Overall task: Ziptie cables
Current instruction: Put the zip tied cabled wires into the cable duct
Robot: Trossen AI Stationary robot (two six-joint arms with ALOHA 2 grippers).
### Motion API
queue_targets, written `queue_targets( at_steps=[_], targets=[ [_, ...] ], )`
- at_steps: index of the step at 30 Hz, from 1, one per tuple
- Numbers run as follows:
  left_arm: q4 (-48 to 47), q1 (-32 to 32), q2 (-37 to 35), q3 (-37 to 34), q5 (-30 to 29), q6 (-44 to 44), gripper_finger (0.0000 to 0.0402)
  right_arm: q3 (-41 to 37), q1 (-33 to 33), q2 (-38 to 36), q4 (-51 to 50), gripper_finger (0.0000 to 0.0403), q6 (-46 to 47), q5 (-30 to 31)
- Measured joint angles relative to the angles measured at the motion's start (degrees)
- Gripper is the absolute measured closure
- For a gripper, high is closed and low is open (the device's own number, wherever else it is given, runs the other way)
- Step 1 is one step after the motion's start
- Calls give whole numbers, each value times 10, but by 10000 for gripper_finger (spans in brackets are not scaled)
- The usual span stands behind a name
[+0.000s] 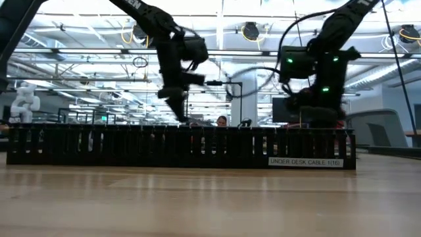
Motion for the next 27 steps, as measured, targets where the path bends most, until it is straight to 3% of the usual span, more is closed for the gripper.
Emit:
queue_targets(
  at_steps=[3,11,22,27],
  targets=[
    [26,-6,-13,1,14,1,361,-4,-14,-18,-65,402,0,2],
    [64,-8,-50,0,-7,6,364,-2,-21,-19,-59,402,-10,28],
    [99,-1,-95,0,-120,90,368,80,-46,-64,-105,402,-39,98],
    [82,3,-116,17,-146,104,368,132,-78,-97,-148,402,-67,108]
  ],
)
